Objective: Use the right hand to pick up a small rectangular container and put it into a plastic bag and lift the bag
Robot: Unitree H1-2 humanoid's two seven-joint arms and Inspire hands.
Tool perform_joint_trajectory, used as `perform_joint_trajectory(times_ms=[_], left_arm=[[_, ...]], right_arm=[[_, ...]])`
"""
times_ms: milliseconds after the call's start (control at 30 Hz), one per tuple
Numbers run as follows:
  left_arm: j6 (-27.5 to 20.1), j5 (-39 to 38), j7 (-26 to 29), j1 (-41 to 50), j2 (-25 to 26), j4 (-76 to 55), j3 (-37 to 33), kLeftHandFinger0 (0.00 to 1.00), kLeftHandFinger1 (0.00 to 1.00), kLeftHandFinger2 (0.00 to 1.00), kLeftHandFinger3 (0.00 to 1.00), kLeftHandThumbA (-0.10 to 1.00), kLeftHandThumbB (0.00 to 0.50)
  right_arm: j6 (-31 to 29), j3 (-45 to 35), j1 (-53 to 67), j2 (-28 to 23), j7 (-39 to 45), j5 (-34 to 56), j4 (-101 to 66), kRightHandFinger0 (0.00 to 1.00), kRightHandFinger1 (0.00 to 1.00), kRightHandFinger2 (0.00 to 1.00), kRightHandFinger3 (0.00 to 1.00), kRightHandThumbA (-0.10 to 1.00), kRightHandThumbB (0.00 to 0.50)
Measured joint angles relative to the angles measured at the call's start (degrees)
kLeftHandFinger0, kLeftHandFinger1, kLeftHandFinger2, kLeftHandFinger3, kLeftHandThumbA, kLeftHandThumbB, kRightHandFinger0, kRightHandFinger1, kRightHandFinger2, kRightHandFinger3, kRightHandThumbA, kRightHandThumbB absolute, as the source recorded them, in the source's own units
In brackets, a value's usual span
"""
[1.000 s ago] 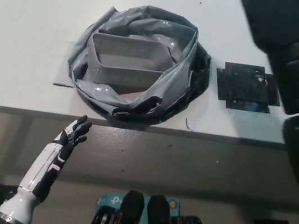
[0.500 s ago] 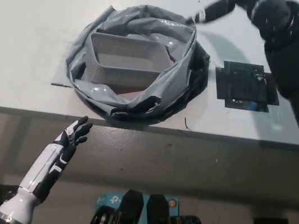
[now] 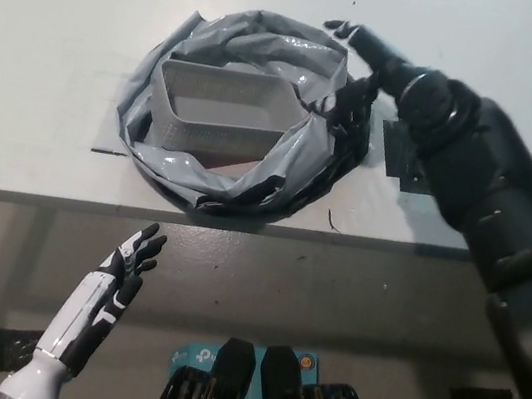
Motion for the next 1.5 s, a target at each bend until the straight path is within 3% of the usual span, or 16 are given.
perform_joint_trajectory(times_ms=[333,467,567,733,900,1033,1500], left_arm=[[-0.13,0.65,0.01,0.01,0.05,0.0,-0.08,1.0,1.0,1.0,1.0,0.96,0.221],[-0.16,0.66,0.01,0.0,0.05,0.0,-0.09,1.0,1.0,1.0,1.0,0.96,0.222],[-0.18,0.66,0.0,-0.05,0.05,0.0,-0.1,1.0,1.0,1.0,1.0,0.95,0.231],[-0.18,0.65,0.01,-0.27,0.06,0.0,-0.1,1.0,1.0,1.0,1.0,0.93,0.232],[-0.21,0.64,0.01,-0.27,0.05,0.0,-0.08,1.0,1.0,1.0,1.0,0.93,0.227],[-0.49,0.65,0.01,-0.27,0.06,0.0,-0.11,1.0,1.0,1.0,1.0,0.93,0.233],[-1.24,0.7,0.01,-0.46,0.06,0.05,-0.16,1.0,1.0,1.0,1.0,0.93,0.243]], right_arm=[[0.47,-0.77,-0.19,1.13,-3.12,0.35,1.59,1.0,1.0,1.0,1.0,0.99,0.494],[1.56,-0.77,-0.69,1.55,-5.21,0.28,2.09,1.0,1.0,1.0,1.0,1.0,0.445],[2.57,-0.83,-1.26,2.2,-7.2,0.26,2.38,1.0,1.0,1.0,1.0,1.0,0.454],[3.53,-1.5,-2.4,3.03,-11.22,0.33,2.42,1.0,1.0,1.0,1.0,0.96,0.408],[3.55,-2.48,-2.99,3.16,-16.12,0.33,2.41,1.0,1.0,1.0,1.0,0.95,0.408],[3.56,-3.12,-3.02,3.17,-19.24,0.36,2.53,1.0,1.0,1.0,1.0,0.95,0.439],[4.77,-4.43,-3.14,3.46,-20.76,1.01,6.56,1.0,1.0,1.0,1.0,0.97,0.469]])
